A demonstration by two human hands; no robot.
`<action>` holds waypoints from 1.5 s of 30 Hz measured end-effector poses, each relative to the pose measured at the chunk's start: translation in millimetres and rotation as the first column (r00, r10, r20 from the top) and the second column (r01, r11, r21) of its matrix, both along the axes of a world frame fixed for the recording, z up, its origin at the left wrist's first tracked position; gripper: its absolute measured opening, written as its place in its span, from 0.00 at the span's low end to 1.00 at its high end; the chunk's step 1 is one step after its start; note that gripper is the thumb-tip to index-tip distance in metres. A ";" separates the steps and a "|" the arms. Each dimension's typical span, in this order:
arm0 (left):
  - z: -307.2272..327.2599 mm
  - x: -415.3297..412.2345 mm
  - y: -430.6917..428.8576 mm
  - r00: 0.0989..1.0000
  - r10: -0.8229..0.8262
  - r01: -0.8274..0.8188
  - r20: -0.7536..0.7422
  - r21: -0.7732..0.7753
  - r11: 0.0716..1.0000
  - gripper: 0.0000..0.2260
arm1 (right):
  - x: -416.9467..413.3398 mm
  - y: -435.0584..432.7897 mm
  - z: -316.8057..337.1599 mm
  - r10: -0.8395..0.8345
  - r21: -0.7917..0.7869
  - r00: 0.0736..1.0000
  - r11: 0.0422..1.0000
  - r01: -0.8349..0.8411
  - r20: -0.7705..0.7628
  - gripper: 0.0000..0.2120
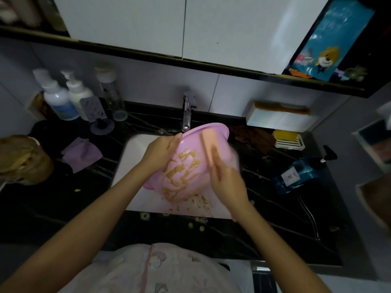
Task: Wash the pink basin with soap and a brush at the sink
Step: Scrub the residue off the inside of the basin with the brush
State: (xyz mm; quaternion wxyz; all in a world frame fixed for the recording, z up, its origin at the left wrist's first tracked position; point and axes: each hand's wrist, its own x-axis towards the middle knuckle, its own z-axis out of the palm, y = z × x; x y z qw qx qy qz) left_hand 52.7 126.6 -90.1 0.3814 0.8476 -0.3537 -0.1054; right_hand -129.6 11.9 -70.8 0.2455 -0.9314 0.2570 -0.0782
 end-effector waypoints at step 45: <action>-5.9 34.1 -1.7 0.998 0.005 -0.008 -0.063 -0.044 0.999 0.26 | 7.6 35.0 -63.1 -0.266 0.206 0.927 0.955 0.215 0.264 0.25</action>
